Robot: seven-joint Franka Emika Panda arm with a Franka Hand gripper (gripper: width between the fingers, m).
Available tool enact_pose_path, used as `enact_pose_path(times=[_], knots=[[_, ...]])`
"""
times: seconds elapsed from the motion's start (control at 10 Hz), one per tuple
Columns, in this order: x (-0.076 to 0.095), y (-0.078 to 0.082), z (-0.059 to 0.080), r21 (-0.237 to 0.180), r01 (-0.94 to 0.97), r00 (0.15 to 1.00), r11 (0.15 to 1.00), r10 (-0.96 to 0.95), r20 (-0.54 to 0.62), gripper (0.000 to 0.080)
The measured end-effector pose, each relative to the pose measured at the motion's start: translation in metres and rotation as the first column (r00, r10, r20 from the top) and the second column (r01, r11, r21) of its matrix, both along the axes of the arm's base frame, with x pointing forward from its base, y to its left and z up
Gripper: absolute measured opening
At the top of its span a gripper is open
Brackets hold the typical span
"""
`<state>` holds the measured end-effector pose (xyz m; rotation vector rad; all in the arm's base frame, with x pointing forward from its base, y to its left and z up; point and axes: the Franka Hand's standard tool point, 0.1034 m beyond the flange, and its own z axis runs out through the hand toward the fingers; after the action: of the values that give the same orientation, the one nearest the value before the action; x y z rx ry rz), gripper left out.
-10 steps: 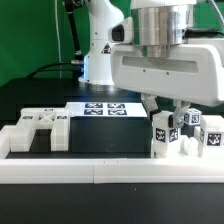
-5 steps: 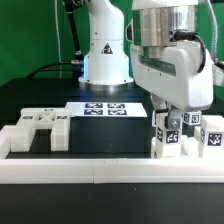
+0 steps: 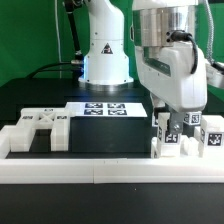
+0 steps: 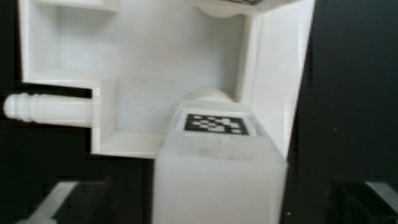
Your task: Assemble chair
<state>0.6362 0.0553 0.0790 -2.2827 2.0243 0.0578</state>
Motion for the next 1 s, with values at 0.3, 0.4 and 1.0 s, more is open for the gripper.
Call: enact_pose_path(times=[0.3, 0.4, 1.0], knots=[[0.0003, 0.0023, 0.0027, -0.004, -0.237, 0.972, 0.972, 0.237, 0.007, 0.0645], [0.0005, 0.0024, 0.0030, -0.016, -0.364, 0.931, 0.931, 0.365, 0.016, 0.0648], [-0.0003, 0.0022, 0.0012, -0.056, -0.780, 0.623, 0.624, 0.782, 0.037, 0.0648]])
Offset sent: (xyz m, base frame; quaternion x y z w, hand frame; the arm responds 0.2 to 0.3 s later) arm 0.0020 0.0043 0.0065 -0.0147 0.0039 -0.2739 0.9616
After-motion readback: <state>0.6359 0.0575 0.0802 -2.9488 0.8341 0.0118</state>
